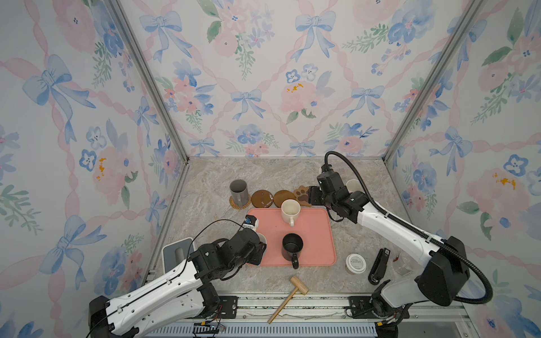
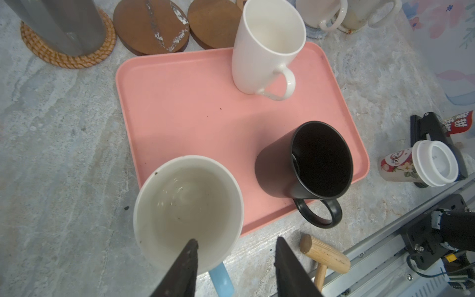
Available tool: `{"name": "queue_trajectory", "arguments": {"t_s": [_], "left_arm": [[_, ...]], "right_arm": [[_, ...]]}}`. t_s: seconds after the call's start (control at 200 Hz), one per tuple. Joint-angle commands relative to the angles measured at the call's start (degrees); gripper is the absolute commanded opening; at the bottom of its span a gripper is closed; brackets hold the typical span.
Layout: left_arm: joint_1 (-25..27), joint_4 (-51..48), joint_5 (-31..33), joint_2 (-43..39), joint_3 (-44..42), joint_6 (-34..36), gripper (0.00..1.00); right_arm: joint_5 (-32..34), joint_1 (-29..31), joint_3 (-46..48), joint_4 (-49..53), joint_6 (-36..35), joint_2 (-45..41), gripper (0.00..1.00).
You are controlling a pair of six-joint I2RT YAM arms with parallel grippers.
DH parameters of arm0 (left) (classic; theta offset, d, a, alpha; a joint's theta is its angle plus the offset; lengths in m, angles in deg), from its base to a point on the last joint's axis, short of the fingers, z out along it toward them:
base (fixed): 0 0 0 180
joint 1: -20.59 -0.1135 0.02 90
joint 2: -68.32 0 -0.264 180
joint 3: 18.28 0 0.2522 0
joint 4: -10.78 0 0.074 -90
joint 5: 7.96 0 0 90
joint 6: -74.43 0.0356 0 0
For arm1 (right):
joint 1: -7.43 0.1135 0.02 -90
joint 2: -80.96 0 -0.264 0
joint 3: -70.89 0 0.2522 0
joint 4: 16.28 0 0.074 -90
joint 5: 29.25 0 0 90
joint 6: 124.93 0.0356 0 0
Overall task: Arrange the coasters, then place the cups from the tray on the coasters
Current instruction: 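Move the left gripper down over the blue-handled white mug while the right gripper hovers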
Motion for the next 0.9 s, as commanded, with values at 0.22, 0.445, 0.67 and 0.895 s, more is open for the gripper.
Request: {"name": "queue_trajectory", "arguments": {"t_s": [0.22, 0.445, 0.67, 0.895], "left_arm": [[3.6, -9.2, 2.6, 0.6, 2.9, -8.2, 0.43], [4.4, -10.1, 1.6, 1.1, 2.1, -11.1, 0.43], [6.3, -10.0, 1.2, 3.5, 0.0, -13.7, 0.43], [6.6, -10.0, 1.5, 4.9, -1.0, -16.1, 0.43]], "right_arm": [[-1.2, -0.5, 0.5, -1.0, 0.1, 0.8, 0.66], [-1.9, -0.7, 0.3, -1.1, 0.0, 1.5, 0.66], [-2.5, -0.9, 0.2, -1.3, 0.0, 2.1, 0.66], [-3.0, -0.9, 0.0, -1.4, 0.1, 2.5, 0.65]]}}
